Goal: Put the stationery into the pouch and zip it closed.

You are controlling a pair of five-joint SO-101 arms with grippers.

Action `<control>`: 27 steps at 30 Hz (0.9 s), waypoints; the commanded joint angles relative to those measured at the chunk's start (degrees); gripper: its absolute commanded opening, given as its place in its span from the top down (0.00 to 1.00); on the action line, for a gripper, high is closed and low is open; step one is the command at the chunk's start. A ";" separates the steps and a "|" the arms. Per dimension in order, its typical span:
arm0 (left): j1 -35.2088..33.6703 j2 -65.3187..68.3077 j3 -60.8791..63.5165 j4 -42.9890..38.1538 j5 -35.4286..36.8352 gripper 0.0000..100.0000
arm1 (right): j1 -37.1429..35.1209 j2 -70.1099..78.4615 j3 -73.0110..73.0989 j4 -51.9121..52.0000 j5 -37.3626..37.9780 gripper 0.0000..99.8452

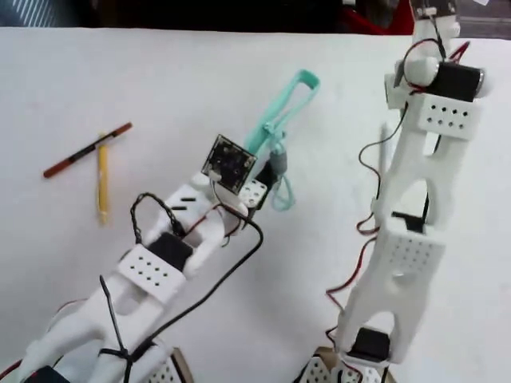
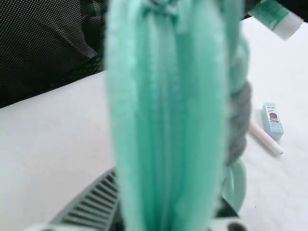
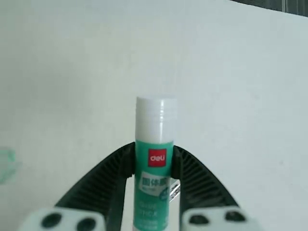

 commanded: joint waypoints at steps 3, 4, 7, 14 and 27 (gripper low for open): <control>-0.22 -0.57 -0.09 1.49 -0.18 0.89 | -9.27 -33.71 24.26 -0.22 -0.53 0.98; -0.22 -0.57 -0.09 1.49 -0.18 0.89 | -11.65 -38.29 26.64 -0.31 -0.53 0.98; -0.22 -0.57 -0.09 1.49 -0.18 0.89 | -18.51 -49.54 31.65 -2.95 -0.62 0.98; -0.22 -0.57 0.00 1.49 -0.18 0.89 | -26.68 -57.54 40.79 -14.64 -9.32 0.98; -0.22 -0.57 -0.26 1.85 -0.44 0.89 | -24.75 -73.63 76.04 -49.27 -28.22 0.98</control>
